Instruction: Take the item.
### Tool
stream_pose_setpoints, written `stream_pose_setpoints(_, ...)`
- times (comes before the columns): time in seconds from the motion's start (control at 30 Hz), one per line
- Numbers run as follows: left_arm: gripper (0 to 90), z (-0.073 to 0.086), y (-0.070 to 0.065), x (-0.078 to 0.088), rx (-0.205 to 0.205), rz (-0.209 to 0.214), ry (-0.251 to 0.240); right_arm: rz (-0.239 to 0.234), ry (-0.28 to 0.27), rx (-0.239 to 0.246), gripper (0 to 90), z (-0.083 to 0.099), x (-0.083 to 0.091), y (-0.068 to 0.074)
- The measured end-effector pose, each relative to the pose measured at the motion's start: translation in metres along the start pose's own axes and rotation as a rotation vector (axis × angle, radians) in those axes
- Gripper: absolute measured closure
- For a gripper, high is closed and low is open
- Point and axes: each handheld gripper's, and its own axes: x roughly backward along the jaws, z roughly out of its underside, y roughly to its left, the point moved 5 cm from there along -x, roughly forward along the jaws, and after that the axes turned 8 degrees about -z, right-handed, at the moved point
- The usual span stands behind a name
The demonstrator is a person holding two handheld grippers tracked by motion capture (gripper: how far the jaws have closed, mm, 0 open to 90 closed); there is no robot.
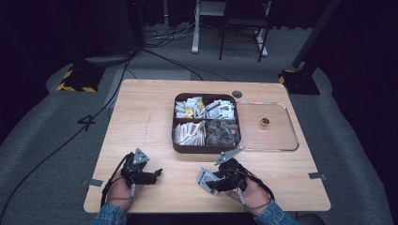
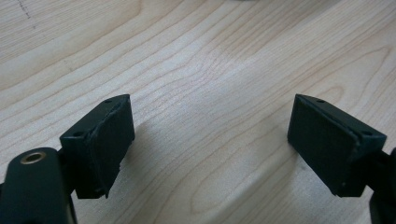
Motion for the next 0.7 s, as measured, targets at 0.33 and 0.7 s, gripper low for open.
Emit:
stream_pose_setpoints(0.33,15.3,0.0,0.0,0.0,0.0,0.0,0.0,0.053,-0.104,0.022,49.0,-0.005,0.013,-0.006)
stream_pose_setpoints(0.7,15.3,0.0,0.0,0.0,0.0,0.0,0.0,0.087,-0.229,0.054,44.7,-0.009,0.052,-0.025)
